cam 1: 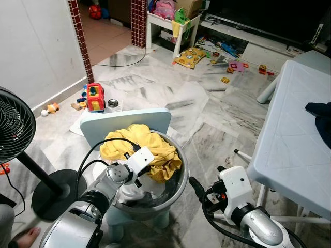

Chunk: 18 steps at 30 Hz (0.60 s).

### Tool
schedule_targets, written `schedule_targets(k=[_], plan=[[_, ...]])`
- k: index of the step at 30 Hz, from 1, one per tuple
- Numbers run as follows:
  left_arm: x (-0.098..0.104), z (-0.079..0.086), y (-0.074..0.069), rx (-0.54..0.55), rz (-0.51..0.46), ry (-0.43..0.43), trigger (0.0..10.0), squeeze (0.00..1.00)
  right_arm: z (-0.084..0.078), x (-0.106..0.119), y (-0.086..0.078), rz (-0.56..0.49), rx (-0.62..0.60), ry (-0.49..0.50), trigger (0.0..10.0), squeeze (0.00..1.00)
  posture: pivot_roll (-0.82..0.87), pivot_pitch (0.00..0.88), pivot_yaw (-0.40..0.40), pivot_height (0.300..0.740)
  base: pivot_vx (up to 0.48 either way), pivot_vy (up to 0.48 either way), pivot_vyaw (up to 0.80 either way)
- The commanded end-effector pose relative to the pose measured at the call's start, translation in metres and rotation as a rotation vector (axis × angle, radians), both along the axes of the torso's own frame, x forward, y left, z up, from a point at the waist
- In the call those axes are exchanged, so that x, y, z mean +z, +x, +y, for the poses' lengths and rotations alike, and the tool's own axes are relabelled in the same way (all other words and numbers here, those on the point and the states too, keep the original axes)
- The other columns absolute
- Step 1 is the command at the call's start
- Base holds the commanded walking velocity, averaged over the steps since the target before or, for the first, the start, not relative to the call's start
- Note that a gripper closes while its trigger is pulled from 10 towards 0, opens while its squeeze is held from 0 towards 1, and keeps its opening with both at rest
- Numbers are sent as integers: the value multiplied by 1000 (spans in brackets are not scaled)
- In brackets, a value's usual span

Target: Hang hanger

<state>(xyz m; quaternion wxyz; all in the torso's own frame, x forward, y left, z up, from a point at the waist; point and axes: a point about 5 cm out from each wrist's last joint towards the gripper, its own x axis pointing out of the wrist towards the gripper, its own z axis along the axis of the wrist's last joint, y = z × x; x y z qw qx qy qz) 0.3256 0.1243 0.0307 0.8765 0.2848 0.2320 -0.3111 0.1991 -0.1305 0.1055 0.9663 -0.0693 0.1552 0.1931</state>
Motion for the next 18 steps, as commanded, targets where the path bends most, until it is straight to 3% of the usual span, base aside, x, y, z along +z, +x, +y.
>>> schedule_targets(k=[1,7,11,12,13,14,18], plan=[[4,-1,4,18,-17,-11,0,0,-5,2,0,-6,-16,-16,10000,0,2,85,-113,740,0,0,0],[6,2,6,81,-38,-50,0,0,0,1,-2,3,16,0,10000,0,8,87,-111,740,0,0,0],[9,-1,7,93,-43,-126,0,0,-1,0,-2,7,16,-4,10000,0,10,91,-111,740,0,0,0],[12,-2,8,93,-48,-152,0,0,-1,-1,-2,9,17,-4,10000,0,12,93,-111,740,0,0,0],[20,-7,12,97,-66,-231,0,0,-1,-2,-3,13,20,-4,10000,0,13,93,-111,740,0,0,0],[20,-7,12,97,-66,-231,0,0,-1,-2,-3,13,20,-4,10000,0,13,93,-111,740,0,0,0],[55,-22,24,30,-203,-410,0,0,-2,-4,-3,18,16,-5,10000,0,23,99,-111,740,0,0,0]])
